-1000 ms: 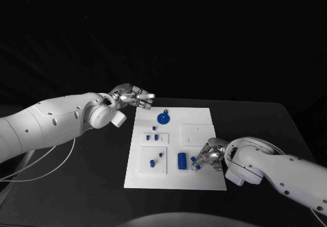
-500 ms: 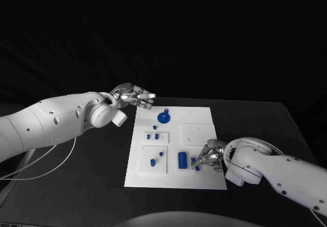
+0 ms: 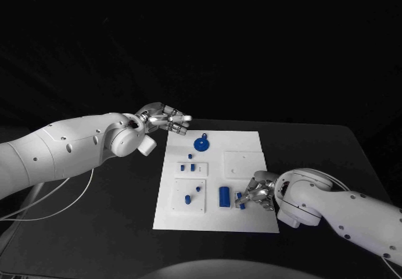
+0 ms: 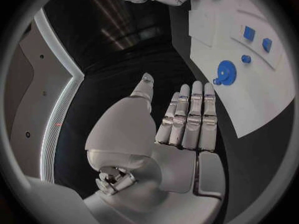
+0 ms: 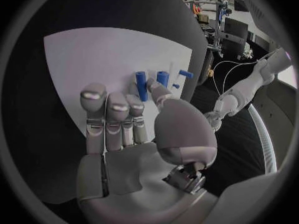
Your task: Assemble the parts on the task board
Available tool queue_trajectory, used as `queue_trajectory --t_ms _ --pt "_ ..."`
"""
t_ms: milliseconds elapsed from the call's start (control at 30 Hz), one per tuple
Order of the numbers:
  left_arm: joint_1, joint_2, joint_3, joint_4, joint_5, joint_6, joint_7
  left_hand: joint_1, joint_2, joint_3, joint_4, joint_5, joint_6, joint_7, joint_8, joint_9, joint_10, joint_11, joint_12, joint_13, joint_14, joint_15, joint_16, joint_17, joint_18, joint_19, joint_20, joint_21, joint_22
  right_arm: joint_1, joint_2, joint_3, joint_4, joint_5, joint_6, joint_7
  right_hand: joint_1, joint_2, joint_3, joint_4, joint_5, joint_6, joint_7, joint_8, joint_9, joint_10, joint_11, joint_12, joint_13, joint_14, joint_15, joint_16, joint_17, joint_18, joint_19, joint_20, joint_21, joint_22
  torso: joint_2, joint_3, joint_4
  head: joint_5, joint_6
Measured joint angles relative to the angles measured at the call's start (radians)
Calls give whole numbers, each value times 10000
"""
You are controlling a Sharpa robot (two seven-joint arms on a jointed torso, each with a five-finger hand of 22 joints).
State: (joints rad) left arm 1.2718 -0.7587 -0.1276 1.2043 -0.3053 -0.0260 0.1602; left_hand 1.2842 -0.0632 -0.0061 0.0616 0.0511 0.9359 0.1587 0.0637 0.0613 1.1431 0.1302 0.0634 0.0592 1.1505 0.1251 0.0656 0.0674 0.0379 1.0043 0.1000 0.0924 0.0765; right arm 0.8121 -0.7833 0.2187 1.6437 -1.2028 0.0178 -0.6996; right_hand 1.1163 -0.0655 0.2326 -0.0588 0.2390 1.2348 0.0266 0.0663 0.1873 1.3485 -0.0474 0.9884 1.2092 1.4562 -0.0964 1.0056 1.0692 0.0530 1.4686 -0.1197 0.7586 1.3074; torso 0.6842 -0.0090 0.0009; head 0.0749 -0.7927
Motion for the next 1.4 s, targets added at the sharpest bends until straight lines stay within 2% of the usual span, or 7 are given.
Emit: queue_trajectory --t_ms 100,367,533,900,1200,1333,1400 --pt "0 -2 -7 0 -2 4 -6 0 0 0 0 0 0 0 0 0 0 0 0 0 0 0 0 0 -1 0 0 0 0 0 18 -3 -3 -25 -7 0 -90 -90 29 238 -270 23 21 1 -6 27 -27 0 1 0 0 0 0 0 0 0 -38 0 1 -1 1 4 1" --pt "0 -8 -22 0 -8 11 -25 0 0 0 0 0 0 0 0 0 0 0 0 0 0 0 0 0 0 0 0 0 0 -4 40 -11 25 -32 -61 -6 -158 -506 187 1299 -789 112 27 -1 49 47 -46 52 49 0 0 0 -1 1 0 0 -38 0 1 0 1 41 7" --pt "0 -13 -29 -2 -11 13 -37 0 0 0 0 0 0 0 0 0 0 0 0 0 0 0 0 0 0 0 0 0 0 -7 31 -15 83 -32 -106 -37 -146 -597 184 1663 -1000 130 9 -5 74 98 -27 52 52 0 1 0 13 0 0 0 -38 0 1 0 1 47 8" --pt "0 -20 -38 -2 -20 13 -64 0 0 0 0 0 28 -27 0 0 0 0 0 0 0 0 0 0 0 -36 36 0 0 -7 30 -16 112 -24 -147 -66 -107 -741 188 1788 -1190 131 8 -5 121 98 -26 52 59 -1 0 0 11 1 -1 0 -38 0 0 -2 1 63 -13" --pt "0 -37 -41 -2 -38 18 -92 0 0 0 0 0 27 -27 0 0 0 0 0 0 0 0 0 1 0 -36 36 0 0 -6 -94 -14 170 6 -67 -51 35 -1041 84 1799 -1542 130 9 -5 122 97 -26 51 43 -1 1 0 -5 0 -1 1 -38 0 0 0 -6 58 7" --pt "0 -45 -43 -2 -44 22 -103 0 0 0 0 0 27 -27 0 0 0 0 0 0 0 0 0 0 0 -36 36 0 0 -10 -216 -11 227 64 62 -48 27 -1166 -750 2048 -1230 130 9 -5 141 98 -26 51 25 -1 1 1 -5 0 -1 1 -38 0 0 2 -7 56 12" --pt "0 -46 -44 -3 -47 25 -109 0 0 0 0 0 27 -27 0 0 0 0 0 0 0 0 0 0 0 -36 36 0 4 -24 -283 -10 272 111 142 -42 96 -1118 -1120 2201 -1070 130 9 -5 153 97 -26 51 12 -1 1 -40 -14 1 -1 1 -38 0 0 5 -11 56 17"
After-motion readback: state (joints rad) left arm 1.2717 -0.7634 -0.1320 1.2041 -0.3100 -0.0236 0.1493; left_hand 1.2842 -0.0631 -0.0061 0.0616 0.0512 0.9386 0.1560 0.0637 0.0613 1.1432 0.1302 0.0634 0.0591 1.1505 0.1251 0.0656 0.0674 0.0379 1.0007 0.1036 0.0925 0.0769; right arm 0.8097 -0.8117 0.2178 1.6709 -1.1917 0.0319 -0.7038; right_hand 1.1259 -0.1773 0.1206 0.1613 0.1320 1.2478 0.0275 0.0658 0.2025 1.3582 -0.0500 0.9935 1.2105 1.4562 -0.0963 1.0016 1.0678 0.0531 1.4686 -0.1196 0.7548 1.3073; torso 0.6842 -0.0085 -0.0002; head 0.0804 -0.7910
